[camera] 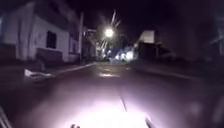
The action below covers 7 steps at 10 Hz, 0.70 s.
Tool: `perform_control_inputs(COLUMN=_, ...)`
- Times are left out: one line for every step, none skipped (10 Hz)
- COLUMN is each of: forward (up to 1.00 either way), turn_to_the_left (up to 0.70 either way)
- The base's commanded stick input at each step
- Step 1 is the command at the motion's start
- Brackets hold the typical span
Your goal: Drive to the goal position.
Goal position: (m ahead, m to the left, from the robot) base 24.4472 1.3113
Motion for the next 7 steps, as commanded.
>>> perform_control_inputs(forward=1.0, turn_to_the_left=0.0)
perform_control_inputs(forward=1.0, turn_to_the_left=0.0)
perform_control_inputs(forward=1.0, turn_to_the_left=0.0)
perform_control_inputs(forward=1.0, turn_to_the_left=0.0)
perform_control_inputs(forward=1.0, turn_to_the_left=0.0)
perform_control_inputs(forward=1.0, turn_to_the_left=0.0)
perform_control_inputs(forward=1.0, turn_to_the_left=0.0)
